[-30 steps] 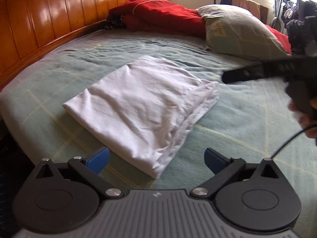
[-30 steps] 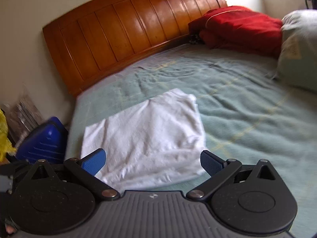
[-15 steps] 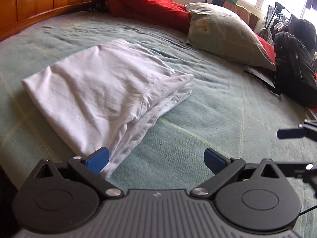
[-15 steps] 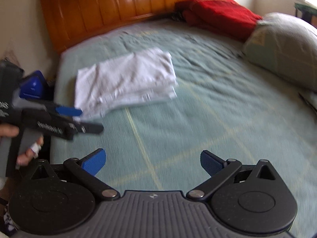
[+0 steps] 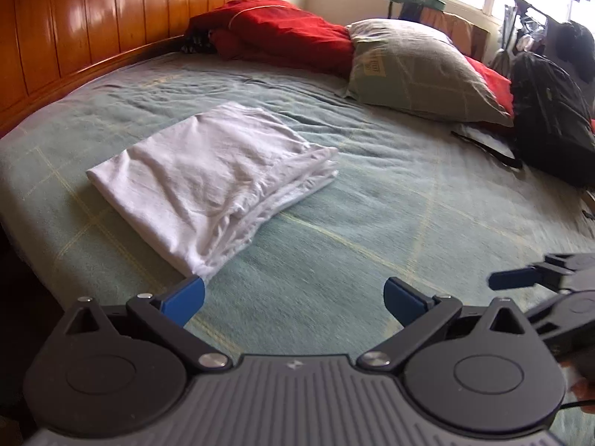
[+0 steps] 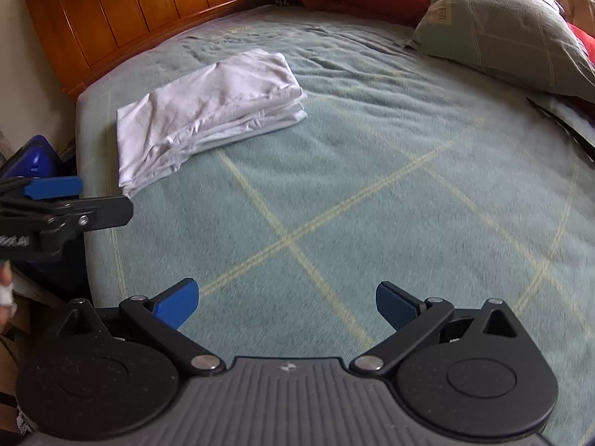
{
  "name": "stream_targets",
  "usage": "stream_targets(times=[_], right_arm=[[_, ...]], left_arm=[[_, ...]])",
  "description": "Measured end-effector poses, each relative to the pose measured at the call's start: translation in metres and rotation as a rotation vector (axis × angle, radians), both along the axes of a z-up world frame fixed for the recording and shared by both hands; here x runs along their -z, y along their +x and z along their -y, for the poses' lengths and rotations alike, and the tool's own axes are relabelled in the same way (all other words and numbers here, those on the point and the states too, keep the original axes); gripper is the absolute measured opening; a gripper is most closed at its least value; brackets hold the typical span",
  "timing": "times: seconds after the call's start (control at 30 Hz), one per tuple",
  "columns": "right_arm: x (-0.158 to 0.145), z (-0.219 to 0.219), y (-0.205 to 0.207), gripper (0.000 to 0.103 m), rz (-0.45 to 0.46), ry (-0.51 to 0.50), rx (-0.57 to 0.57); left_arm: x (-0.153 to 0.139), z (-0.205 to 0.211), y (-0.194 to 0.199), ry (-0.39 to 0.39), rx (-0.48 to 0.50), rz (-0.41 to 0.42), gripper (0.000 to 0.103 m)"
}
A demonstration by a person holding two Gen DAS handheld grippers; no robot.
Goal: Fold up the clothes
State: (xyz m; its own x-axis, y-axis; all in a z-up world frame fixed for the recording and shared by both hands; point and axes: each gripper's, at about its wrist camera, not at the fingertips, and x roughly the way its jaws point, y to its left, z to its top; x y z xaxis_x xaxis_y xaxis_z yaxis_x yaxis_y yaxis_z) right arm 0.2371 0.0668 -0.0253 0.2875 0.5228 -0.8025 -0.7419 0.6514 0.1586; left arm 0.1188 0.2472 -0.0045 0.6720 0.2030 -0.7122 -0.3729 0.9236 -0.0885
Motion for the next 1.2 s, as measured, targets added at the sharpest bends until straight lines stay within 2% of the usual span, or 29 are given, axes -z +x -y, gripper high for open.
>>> stream_targets(times=[0.17, 0.3, 0.37, 0.87, 1.0, 1.2], right_arm=[[-0.006, -0.008, -0.022, 0.103, 0.025, -0.010, -0.035], [-0.011, -0.013, -0.038, 0.103, 0.046, -0.020, -0.054], [-0.015, -0.014, -0.047, 0.103, 0.056, -0.021, -0.057], [-0.042, 0.001, -0.106, 0.103, 0.139, -0.011, -0.044], [-0.047, 0.008, -0.117, 0.103, 0.152, -0.009, -0.038], [-0.053, 0.017, -0.127, 0.103, 0.175, -0.007, -0.013]], left_arm=[[-0.008, 0.013, -0.019, 0.087, 0.003, -0.017, 0.102], [-0.016, 0.017, -0.041, 0.075, -0.009, 0.016, 0.102], [-0.020, 0.022, -0.050, 0.106, -0.008, 0.024, 0.102], [-0.035, 0.039, -0.109, 0.084, -0.030, 0.063, 0.102], [-0.036, 0.043, -0.120, 0.094, -0.034, 0.063, 0.102], [-0.033, 0.040, -0.126, 0.065, -0.049, 0.056, 0.102]])
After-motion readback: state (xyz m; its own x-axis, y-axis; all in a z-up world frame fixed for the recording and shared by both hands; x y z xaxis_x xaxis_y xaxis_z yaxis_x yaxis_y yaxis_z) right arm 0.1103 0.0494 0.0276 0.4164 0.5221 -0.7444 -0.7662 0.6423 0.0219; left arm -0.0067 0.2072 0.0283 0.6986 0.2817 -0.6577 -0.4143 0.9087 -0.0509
